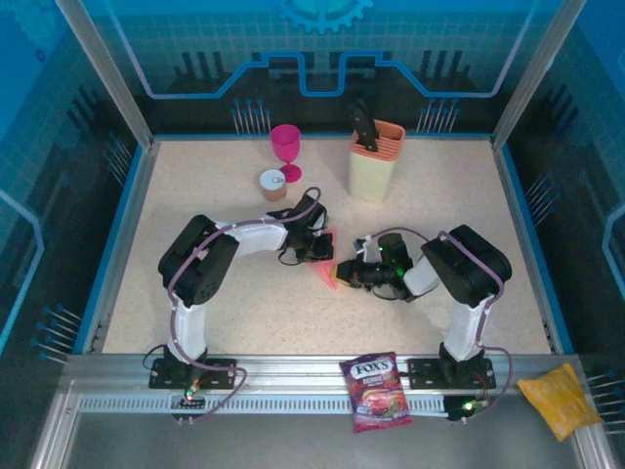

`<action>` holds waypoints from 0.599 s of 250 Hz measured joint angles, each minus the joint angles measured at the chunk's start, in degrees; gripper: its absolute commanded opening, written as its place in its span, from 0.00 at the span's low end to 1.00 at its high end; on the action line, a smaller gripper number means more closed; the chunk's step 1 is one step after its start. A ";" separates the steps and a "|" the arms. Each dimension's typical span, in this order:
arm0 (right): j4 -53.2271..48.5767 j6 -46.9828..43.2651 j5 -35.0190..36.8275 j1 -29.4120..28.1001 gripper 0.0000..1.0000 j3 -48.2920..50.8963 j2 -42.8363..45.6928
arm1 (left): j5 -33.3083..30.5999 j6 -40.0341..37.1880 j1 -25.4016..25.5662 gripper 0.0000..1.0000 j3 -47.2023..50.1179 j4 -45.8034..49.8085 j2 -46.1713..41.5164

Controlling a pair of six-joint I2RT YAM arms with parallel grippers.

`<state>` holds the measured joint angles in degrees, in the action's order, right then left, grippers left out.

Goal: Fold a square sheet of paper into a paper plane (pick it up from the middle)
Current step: Fourth fold the wing at the center of the table.

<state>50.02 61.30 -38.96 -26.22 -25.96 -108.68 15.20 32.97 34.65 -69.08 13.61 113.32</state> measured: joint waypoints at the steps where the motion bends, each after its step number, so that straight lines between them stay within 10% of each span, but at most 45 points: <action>1: -0.02 -0.02 0.00 0.00 0.00 0.00 0.00 | 0.00 0.00 0.00 0.01 0.00 0.00 0.00; 38: -0.35 -0.24 0.07 0.00 0.00 -0.04 0.11 | -0.28 -0.15 0.00 0.00 0.00 0.00 0.02; 92: -9.51 -2.58 -0.90 -0.20 0.51 -2.51 5.57 | -0.81 -0.59 0.00 0.00 0.44 -0.50 0.09; 128: -26.75 -7.74 4.35 0.59 0.56 -4.61 13.88 | -0.74 -0.61 -0.04 0.00 1.14 -1.66 -0.04; 150: -37.86 -11.28 8.31 1.81 0.42 -5.62 18.34 | -0.74 -0.61 -0.04 0.00 1.64 -2.34 -0.24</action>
<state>12.16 50.02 -30.65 -24.40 -31.57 -90.35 14.46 32.36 34.61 -67.44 11.27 113.08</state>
